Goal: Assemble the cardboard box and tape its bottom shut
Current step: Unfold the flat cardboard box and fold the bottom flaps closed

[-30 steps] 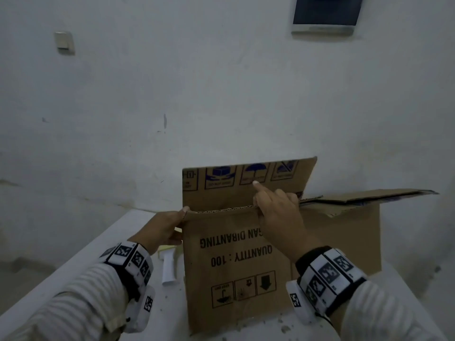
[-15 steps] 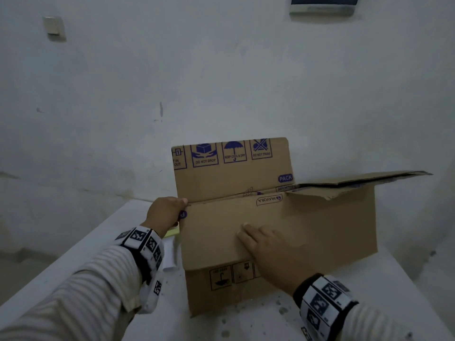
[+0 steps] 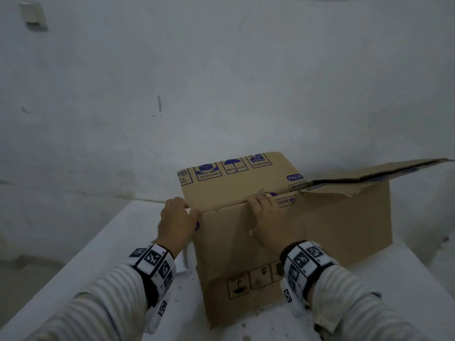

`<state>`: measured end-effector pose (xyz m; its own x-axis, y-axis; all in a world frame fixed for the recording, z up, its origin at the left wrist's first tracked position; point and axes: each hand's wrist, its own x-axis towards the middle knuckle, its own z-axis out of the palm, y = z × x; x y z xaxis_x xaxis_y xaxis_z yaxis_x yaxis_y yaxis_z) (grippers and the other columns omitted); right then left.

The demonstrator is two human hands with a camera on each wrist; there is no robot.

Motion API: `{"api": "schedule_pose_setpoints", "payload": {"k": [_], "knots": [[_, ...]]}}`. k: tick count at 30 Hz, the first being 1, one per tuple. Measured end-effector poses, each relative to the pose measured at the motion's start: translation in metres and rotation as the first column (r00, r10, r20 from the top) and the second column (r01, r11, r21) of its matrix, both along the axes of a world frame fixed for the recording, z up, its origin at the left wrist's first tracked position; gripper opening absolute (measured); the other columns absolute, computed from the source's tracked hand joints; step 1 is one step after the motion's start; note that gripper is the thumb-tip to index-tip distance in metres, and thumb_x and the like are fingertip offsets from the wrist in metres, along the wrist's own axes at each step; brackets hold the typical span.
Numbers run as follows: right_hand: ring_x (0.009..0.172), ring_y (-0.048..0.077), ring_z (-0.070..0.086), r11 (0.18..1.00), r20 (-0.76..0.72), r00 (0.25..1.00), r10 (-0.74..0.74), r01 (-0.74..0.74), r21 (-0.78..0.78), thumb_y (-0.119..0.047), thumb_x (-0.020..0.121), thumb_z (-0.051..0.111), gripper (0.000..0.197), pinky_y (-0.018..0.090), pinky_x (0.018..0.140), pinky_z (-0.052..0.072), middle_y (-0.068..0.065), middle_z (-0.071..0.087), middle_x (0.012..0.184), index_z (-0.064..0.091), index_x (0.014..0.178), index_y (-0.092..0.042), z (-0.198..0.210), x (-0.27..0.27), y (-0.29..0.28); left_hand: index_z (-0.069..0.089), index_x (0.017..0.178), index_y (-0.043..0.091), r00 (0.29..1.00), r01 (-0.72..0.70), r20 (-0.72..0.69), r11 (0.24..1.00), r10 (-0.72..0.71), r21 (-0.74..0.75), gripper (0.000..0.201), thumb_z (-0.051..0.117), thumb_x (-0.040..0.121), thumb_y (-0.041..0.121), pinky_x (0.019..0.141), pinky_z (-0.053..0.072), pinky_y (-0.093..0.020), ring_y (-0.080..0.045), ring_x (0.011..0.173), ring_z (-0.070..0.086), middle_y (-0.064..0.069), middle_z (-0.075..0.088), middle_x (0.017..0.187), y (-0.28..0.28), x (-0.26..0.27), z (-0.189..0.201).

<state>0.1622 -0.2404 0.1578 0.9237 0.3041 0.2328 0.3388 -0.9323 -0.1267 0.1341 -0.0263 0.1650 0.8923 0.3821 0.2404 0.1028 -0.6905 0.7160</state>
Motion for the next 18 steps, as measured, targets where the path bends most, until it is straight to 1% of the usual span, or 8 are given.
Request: {"api": "schedule_pose_setpoints", "payload": {"k": [2, 5, 7, 9, 11, 14, 16, 18], "knots": [[0.142, 0.031, 0.020, 0.999, 0.052, 0.998, -0.023, 0.024, -0.021, -0.031, 0.078, 0.073, 0.084, 0.039, 0.116, 0.025, 0.006, 0.033, 0.148, 0.026, 0.145, -0.015, -0.008, 0.001, 0.004, 0.053, 0.104, 0.006, 0.999, -0.031, 0.028, 0.990, 0.027, 0.137, 0.021, 0.052, 0.090, 0.021, 0.095, 0.043, -0.043, -0.032, 0.118, 0.048, -0.014, 0.050, 0.123, -0.003, 0.002, -0.006], [0.138, 0.033, 0.027, 0.996, 0.093, 0.995, -0.040, 0.047, -0.070, -0.033, 0.074, 0.075, 0.082, 0.039, 0.115, 0.027, 0.009, 0.039, 0.143, 0.032, 0.142, -0.012, -0.012, 0.004, 0.009, 0.040, 0.133, 0.005, 0.993, -0.099, 0.071, 0.985, 0.090, 0.140, 0.045, 0.051, 0.090, 0.014, 0.118, 0.017, -0.046, -0.029, 0.144, 0.019, -0.014, 0.021, 0.155, -0.016, 0.001, -0.005], [0.137, 0.033, 0.028, 0.996, 0.088, 0.995, -0.048, 0.054, -0.077, -0.033, 0.073, 0.076, 0.084, 0.039, 0.113, 0.030, 0.009, 0.040, 0.142, 0.033, 0.141, -0.012, -0.015, 0.006, 0.012, 0.017, 0.147, 0.012, 0.989, -0.123, 0.087, 0.990, 0.117, 0.069, 0.068, 0.052, 0.090, 0.014, 0.120, 0.007, -0.046, -0.027, 0.147, 0.007, -0.010, 0.005, 0.159, -0.023, 0.000, -0.001], [0.136, 0.033, 0.029, 0.996, 0.092, 0.995, -0.047, 0.054, -0.078, -0.033, 0.071, 0.077, 0.085, 0.039, 0.114, 0.031, 0.010, 0.042, 0.142, 0.034, 0.141, -0.013, -0.015, 0.006, 0.013, -0.005, 0.151, 0.017, 0.990, -0.106, 0.104, 0.992, 0.099, 0.071, 0.085, 0.054, 0.089, 0.018, 0.119, 0.002, -0.046, -0.027, 0.148, -0.001, -0.009, -0.009, 0.159, -0.030, 0.002, 0.002], [0.137, 0.033, 0.028, 0.997, 0.091, 0.995, -0.038, 0.043, -0.060, -0.031, 0.071, 0.077, 0.083, 0.039, 0.115, 0.027, 0.010, 0.041, 0.142, 0.034, 0.141, -0.012, -0.015, 0.004, 0.011, -0.014, 0.150, 0.018, 0.986, -0.075, 0.160, 0.986, 0.051, 0.148, 0.091, 0.054, 0.089, 0.019, 0.118, -0.002, -0.047, -0.028, 0.147, -0.009, -0.010, -0.017, 0.158, -0.038, 0.007, 0.002], [0.139, 0.032, 0.024, 0.998, 0.083, 0.996, -0.029, 0.034, -0.059, -0.031, 0.075, 0.074, 0.082, 0.039, 0.118, 0.020, 0.009, 0.037, 0.145, 0.031, 0.142, -0.012, -0.013, -0.002, 0.006, -0.006, 0.150, 0.016, 0.981, 0.018, 0.170, 0.910, -0.097, 0.414, 0.079, 0.047, 0.091, 0.012, 0.115, -0.009, -0.053, -0.033, 0.146, -0.016, -0.016, -0.017, 0.158, -0.046, 0.013, 0.000], [0.138, 0.032, 0.026, 0.998, 0.100, 0.995, -0.024, 0.030, -0.062, -0.032, 0.075, 0.074, 0.083, 0.039, 0.119, 0.019, 0.008, 0.038, 0.145, 0.031, 0.143, -0.012, -0.014, -0.005, 0.003, 0.005, 0.151, 0.016, 0.976, 0.162, 0.028, 0.814, -0.214, 0.558, 0.062, 0.036, 0.098, 0.024, 0.114, -0.012, -0.057, -0.033, 0.145, -0.020, -0.014, -0.014, 0.159, -0.051, 0.013, -0.001], [0.135, 0.030, 0.034, 0.996, 0.134, 0.991, -0.007, 0.019, -0.088, -0.032, 0.073, 0.074, 0.080, 0.039, 0.119, 0.018, 0.008, 0.042, 0.141, 0.035, 0.140, -0.012, -0.017, -0.007, 0.001, 0.013, 0.150, 0.019, 0.946, 0.294, -0.085, 0.720, -0.312, 0.628, 0.059, 0.029, 0.098, 0.042, 0.113, -0.014, -0.054, -0.030, 0.147, -0.018, -0.010, -0.009, 0.161, -0.059, 0.012, -0.002]]}}
